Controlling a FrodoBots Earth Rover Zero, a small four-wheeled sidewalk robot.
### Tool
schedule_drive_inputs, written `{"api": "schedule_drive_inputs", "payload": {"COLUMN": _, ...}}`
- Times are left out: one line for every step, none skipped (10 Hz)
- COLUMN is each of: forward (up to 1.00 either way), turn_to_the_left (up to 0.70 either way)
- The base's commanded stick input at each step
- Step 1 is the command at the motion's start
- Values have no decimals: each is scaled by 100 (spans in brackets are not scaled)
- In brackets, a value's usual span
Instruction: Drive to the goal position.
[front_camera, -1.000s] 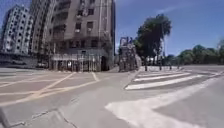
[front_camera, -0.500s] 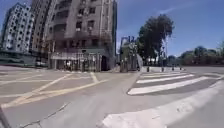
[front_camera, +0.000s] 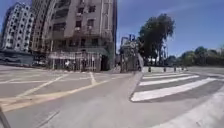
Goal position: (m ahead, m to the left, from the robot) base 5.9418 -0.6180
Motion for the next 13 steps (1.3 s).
{"api": "schedule_drive_inputs", "payload": {"forward": 70, "turn_to_the_left": 0}}
{"api": "schedule_drive_inputs", "payload": {"forward": 70, "turn_to_the_left": 0}}
{"api": "schedule_drive_inputs", "payload": {"forward": 70, "turn_to_the_left": 0}}
{"api": "schedule_drive_inputs", "payload": {"forward": 70, "turn_to_the_left": 0}}
{"api": "schedule_drive_inputs", "payload": {"forward": 70, "turn_to_the_left": 0}}
{"api": "schedule_drive_inputs", "payload": {"forward": 70, "turn_to_the_left": 0}}
{"api": "schedule_drive_inputs", "payload": {"forward": 70, "turn_to_the_left": 0}}
{"api": "schedule_drive_inputs", "payload": {"forward": 70, "turn_to_the_left": 0}}
{"api": "schedule_drive_inputs", "payload": {"forward": 70, "turn_to_the_left": 0}}
{"api": "schedule_drive_inputs", "payload": {"forward": 70, "turn_to_the_left": 0}}
{"api": "schedule_drive_inputs", "payload": {"forward": 70, "turn_to_the_left": 0}}
{"api": "schedule_drive_inputs", "payload": {"forward": 70, "turn_to_the_left": 0}}
{"api": "schedule_drive_inputs", "payload": {"forward": 70, "turn_to_the_left": 0}}
